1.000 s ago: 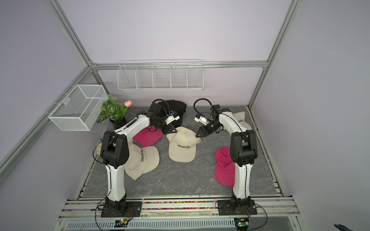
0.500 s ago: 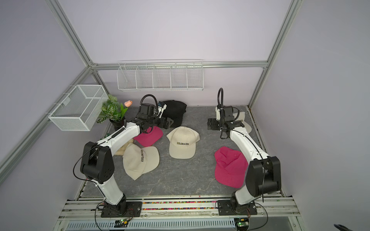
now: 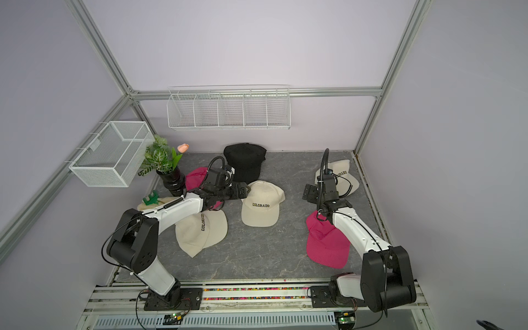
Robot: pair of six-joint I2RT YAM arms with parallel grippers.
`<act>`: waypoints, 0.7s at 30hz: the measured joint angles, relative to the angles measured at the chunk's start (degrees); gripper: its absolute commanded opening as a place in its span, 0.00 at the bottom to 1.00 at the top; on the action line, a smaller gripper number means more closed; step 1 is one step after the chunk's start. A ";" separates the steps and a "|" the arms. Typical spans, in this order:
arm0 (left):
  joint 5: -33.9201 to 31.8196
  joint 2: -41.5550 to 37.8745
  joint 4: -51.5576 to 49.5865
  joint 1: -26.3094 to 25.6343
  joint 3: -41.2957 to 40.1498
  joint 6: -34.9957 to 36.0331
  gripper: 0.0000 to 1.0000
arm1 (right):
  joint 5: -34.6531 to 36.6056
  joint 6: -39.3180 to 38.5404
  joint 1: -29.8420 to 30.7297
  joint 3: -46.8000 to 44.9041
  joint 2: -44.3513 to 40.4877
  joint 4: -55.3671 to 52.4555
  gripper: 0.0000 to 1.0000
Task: Stack the baseball caps by color
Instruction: Place the baseball cap at the center of the board.
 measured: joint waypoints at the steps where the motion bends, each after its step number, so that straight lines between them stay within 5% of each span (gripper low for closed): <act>1: 0.02 -0.63 1.27 -0.09 -1.73 -1.42 1.00 | -2.51 1.60 0.07 -1.77 -0.13 2.23 0.89; 9: 2.05 0.31 9.77 0.15 -8.02 -10.19 1.00 | -15.96 12.11 4.61 -7.78 5.22 13.86 0.89; 21: 8.26 7.56 22.75 0.11 -10.95 -14.95 1.00 | -18.14 18.27 10.95 -7.61 15.67 26.69 0.89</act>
